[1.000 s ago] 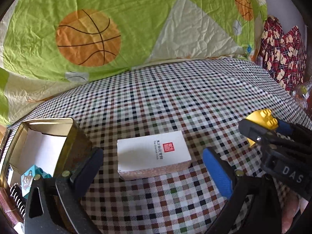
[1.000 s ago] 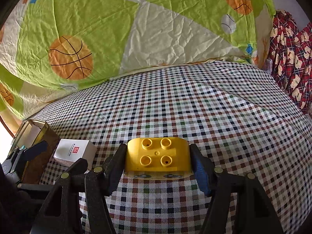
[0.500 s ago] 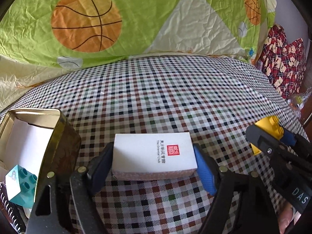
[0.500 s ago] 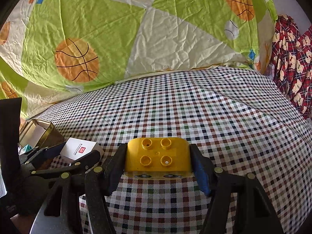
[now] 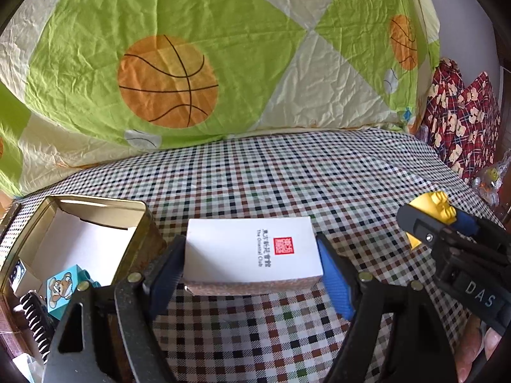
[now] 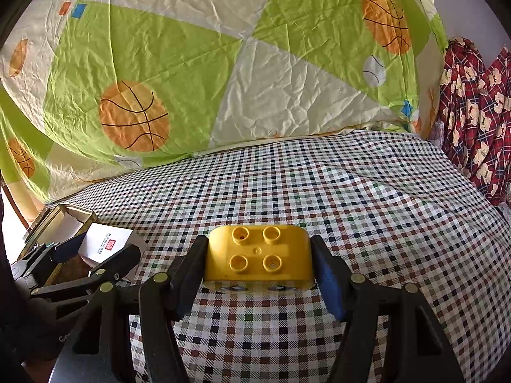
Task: Organize rigid objects
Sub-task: 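Carry the white box and yellow block over the gold tin with both tools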
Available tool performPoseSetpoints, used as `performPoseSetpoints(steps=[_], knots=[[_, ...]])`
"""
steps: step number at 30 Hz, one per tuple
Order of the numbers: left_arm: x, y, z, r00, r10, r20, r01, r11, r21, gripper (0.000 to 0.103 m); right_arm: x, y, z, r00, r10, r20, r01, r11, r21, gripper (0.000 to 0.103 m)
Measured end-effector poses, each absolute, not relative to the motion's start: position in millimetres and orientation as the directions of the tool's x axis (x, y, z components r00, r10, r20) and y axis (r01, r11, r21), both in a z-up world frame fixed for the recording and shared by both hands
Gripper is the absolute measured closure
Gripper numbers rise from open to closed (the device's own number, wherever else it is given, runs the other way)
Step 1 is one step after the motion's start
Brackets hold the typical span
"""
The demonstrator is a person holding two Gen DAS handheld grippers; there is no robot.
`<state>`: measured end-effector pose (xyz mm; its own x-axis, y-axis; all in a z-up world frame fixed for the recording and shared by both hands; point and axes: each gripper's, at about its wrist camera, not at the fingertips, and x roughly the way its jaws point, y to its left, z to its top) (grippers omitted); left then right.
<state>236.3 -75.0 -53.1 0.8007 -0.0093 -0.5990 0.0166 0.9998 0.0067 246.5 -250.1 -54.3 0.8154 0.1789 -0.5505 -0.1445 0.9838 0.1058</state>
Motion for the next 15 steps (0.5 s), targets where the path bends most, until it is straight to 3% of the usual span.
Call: performPoseSetpoints(steps=[15], knots=[[201.7, -68.1, -38.9, 0.879, 0.040, -0.474, -0.035, 0.999, 0.019, 0.023, 225.1, -244.3, -46.0, 0.867, 0.151, -0.476, -0.138, 0.989, 0.063, 0.037]])
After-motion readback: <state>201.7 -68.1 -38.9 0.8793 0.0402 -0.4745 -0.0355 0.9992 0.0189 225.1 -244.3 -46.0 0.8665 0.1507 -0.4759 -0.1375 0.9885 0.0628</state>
